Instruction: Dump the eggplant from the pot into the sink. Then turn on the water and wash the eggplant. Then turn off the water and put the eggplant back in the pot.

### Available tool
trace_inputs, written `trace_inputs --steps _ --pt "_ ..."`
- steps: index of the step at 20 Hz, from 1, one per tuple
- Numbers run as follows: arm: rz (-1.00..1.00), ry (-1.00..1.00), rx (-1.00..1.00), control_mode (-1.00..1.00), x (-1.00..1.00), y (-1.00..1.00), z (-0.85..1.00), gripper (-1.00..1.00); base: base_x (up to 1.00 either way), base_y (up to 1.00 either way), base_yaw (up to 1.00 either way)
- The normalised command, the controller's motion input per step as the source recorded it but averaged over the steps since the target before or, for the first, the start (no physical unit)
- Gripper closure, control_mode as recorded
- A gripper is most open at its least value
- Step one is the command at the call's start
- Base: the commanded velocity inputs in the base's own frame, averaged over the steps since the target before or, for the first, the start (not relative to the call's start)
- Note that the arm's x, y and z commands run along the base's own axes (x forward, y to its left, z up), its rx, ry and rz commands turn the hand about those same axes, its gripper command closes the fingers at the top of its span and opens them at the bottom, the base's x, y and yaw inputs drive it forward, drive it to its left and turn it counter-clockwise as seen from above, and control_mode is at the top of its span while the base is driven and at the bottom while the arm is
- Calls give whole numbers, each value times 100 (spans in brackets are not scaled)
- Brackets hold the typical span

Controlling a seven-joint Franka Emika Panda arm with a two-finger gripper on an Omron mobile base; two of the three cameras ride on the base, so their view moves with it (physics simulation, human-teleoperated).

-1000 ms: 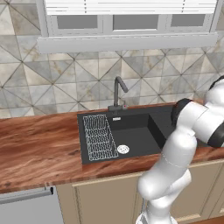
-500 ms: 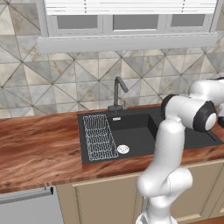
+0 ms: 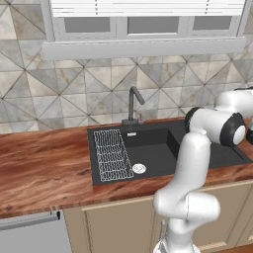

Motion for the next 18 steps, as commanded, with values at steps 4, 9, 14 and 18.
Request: trace_inputs --steps 4,9,14,18 --pt "9 0 -10 -100 18 0 -32 -100 0 0 0" --pt "9 0 -11 -100 17 -1 -34 -100 0 0 0" --pt "6 0 -10 -100 21 -5 -27 -100 0 0 0" --pt "6 0 -6 -100 23 -11 -27 -100 0 0 0"
